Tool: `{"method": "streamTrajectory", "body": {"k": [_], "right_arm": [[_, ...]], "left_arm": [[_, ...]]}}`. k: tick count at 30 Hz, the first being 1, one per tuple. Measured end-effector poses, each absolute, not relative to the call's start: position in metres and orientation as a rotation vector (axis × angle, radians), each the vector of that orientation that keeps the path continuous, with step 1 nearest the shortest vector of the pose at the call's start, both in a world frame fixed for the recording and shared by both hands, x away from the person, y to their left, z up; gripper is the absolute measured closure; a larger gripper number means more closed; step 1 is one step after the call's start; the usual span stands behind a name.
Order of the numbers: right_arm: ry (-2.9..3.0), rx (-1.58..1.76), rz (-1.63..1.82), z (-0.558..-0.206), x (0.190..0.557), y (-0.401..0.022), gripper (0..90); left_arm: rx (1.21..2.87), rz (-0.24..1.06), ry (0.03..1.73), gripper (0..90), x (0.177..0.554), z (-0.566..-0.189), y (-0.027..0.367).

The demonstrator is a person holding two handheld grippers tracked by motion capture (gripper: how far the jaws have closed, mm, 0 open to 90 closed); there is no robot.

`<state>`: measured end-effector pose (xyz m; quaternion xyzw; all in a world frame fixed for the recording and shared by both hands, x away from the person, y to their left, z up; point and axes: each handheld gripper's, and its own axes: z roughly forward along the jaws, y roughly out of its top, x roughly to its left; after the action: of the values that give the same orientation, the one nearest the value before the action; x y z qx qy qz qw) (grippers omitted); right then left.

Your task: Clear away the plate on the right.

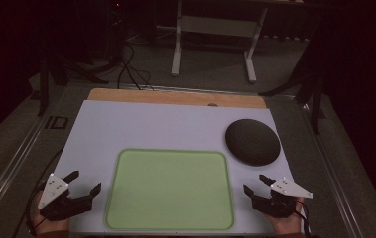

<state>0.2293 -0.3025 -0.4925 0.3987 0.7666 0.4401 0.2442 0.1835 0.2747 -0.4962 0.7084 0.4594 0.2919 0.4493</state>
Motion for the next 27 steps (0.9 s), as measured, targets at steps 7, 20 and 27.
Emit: {"method": "streamTrajectory", "body": {"k": [7,20,27], "right_arm": [[2.058,1.115,1.227,-0.488,0.232,-0.307,28.1],[2.005,1.174,1.271,-0.485,0.246,-0.311,28.1],[1.965,1.229,1.289,-0.483,0.260,-0.311,28.1]], "left_arm": [[1.746,0.727,1.142,14.6,0.184,-0.496,0.276],[1.725,0.740,1.158,14.6,0.183,-0.497,0.277],[1.710,0.750,1.159,14.7,0.183,-0.496,0.278]]}}
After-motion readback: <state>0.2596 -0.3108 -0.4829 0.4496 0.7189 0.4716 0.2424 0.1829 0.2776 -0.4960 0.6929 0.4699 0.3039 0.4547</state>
